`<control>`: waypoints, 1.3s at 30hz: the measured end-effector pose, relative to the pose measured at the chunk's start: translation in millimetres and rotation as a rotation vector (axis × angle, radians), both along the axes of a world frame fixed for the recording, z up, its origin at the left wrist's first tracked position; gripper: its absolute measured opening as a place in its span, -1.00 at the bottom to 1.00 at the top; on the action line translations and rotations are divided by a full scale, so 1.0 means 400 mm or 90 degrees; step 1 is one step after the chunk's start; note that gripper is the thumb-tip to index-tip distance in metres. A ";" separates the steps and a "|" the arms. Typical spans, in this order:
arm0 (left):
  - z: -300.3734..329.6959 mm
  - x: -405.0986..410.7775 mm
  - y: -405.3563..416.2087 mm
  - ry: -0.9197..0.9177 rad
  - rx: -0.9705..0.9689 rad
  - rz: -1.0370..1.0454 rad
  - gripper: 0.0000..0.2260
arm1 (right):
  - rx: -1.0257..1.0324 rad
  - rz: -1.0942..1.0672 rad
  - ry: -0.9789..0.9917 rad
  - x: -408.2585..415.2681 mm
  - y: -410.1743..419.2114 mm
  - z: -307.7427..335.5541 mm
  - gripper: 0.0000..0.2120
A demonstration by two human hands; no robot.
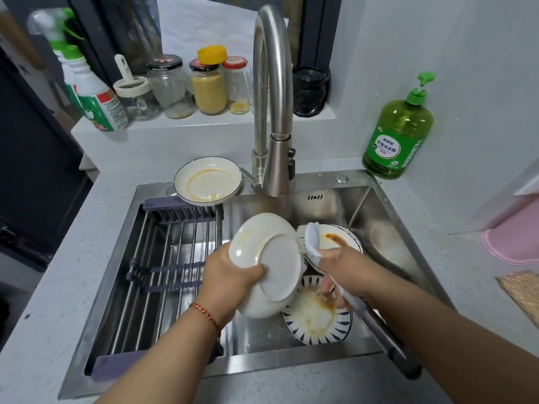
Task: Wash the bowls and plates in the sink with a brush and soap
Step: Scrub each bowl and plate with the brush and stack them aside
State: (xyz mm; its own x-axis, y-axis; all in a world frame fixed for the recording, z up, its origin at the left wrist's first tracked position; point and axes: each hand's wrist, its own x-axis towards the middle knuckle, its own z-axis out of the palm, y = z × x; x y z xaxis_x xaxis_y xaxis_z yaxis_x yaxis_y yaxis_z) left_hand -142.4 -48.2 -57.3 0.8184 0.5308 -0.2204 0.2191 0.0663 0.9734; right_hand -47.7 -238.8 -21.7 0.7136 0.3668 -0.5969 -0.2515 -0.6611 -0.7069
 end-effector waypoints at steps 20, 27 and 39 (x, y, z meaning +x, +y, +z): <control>0.049 0.012 0.031 0.068 -0.118 -0.163 -0.40 | 0.065 0.083 -0.121 0.011 -0.034 -0.011 -0.07; 0.073 0.030 0.029 0.147 0.249 -0.200 -0.64 | -0.049 0.093 -0.174 0.018 -0.038 0.009 -0.44; 0.046 0.031 0.018 0.124 0.303 -0.172 -0.71 | -0.093 0.248 -0.198 -0.097 0.046 0.073 -0.46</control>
State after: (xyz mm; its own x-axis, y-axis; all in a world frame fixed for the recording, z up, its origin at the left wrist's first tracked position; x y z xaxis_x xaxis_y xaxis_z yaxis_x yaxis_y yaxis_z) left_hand -130.1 -41.1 -39.0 0.9070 0.3860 -0.1681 0.3450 -0.4525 0.8223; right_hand -86.4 -220.2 7.6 0.6927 0.5687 -0.4436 0.2394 -0.7614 -0.6024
